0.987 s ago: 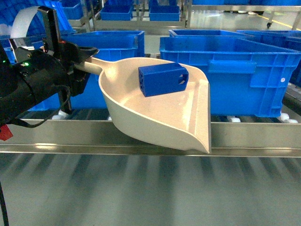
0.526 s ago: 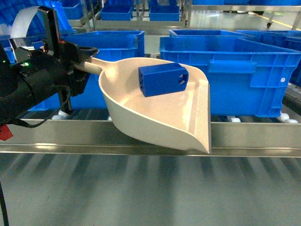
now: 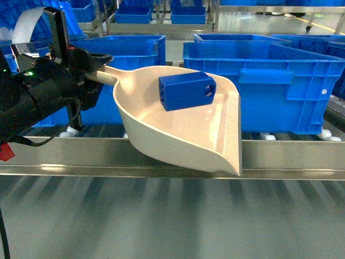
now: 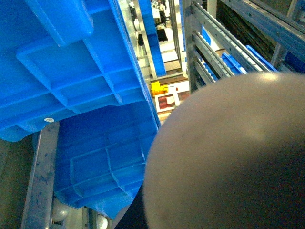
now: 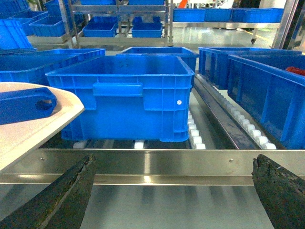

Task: Place part in tray to right shelf

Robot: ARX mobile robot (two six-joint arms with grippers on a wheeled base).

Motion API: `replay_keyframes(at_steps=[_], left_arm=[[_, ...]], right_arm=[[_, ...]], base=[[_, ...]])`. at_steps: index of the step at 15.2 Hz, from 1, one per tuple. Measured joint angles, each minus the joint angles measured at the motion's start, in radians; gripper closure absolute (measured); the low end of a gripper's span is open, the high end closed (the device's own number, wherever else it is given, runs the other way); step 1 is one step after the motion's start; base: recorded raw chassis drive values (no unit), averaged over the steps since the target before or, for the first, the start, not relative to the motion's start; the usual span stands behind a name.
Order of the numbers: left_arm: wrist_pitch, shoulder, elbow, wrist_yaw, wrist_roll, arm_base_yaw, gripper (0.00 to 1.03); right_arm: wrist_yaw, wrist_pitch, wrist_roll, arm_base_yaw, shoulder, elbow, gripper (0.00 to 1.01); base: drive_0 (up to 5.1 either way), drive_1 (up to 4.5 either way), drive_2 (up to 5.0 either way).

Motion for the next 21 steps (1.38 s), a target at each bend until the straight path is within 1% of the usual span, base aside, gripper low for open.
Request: replay_keyframes(at_steps=[6,7,8,9,11,12,13,14,15,16,17,18,19,20,21], left_arm=[[-0.011,0.0,0.0,-0.003,0.003,0.0,0.89],[-0.164,-0.044,0.001,-0.05,0.01,-0.006,0.89],[-0.23,-0.091,-0.005,-0.072,0.042,-0.007,0.89],[-0.193,-0.103,-0.004,-0.056,0.042,-0.001,0.89],[-0.125,-0.15,-0.002,-0.014,0.029,0.027,0.89],[-0.093,-0.166,-0.003,-0.002,0.016,0.051,0.89],[-0.121,-0.224,0.007,-0.022,0.001,0.121,0.89],[-0.32,-0.241,0.149,-0.135,-0.002,0.183,0.89],[-0.416,-0.241,0.217,-0.197,0.003,0.202,0.89],[-0.529,-0.218,0.324,-0.263,0.01,0.219,0.89],[-0.684,-0.164,0.486,-0.366,0.041,0.216,0.89],[-0.833,-0.099,0.646,-0.496,0.094,0.196,0.89],[-0.982,0.0,0.842,-0.656,0.189,0.166,0.89],[-1.044,0.087,0.989,-0.777,0.291,0.14,0.89],[-1.07,0.142,1.089,-0.848,0.394,0.119,0.89]], right_arm=[[0.0,0.0,0.0,0.0,0.0,0.0,0.03],[0.0,0.0,0.0,0.0,0.0,0.0,0.03],[0.0,-0.001,0.0,0.0,0.0,0.0,0.03],[0.0,-0.001,0.0,0.0,0.0,0.0,0.03],[0.0,-0.001,0.0,0.0,0.0,0.0,0.03],[0.0,-0.001,0.0,0.0,0.0,0.0,0.03],[0.0,-0.001,0.0,0.0,0.0,0.0,0.03],[0.0,-0.001,0.0,0.0,0.0,0.0,0.03],[0.0,-0.001,0.0,0.0,0.0,0.0,0.03],[0.0,-0.001,0.0,0.0,0.0,0.0,0.03],[0.0,0.0,0.0,0.0,0.0,0.0,0.03],[0.0,-0.001,0.0,0.0,0.0,0.0,0.03],[0.0,-0.001,0.0,0.0,0.0,0.0,0.03],[0.0,-0.001,0.0,0.0,0.0,0.0,0.03],[0.0,-0.001,0.0,0.0,0.0,0.0,0.03]], base=[[0.0,0.0,0.0],[0.0,0.0,0.0],[0.0,0.0,0.0],[0.0,0.0,0.0],[0.0,0.0,0.0],[0.0,0.0,0.0],[0.0,0.0,0.0],[0.0,0.0,0.0],[0.0,0.0,0.0],[0.0,0.0,0.0],[0.0,0.0,0.0],[0.0,0.0,0.0],[0.0,0.0,0.0],[0.0,0.0,0.0],[0.0,0.0,0.0]])
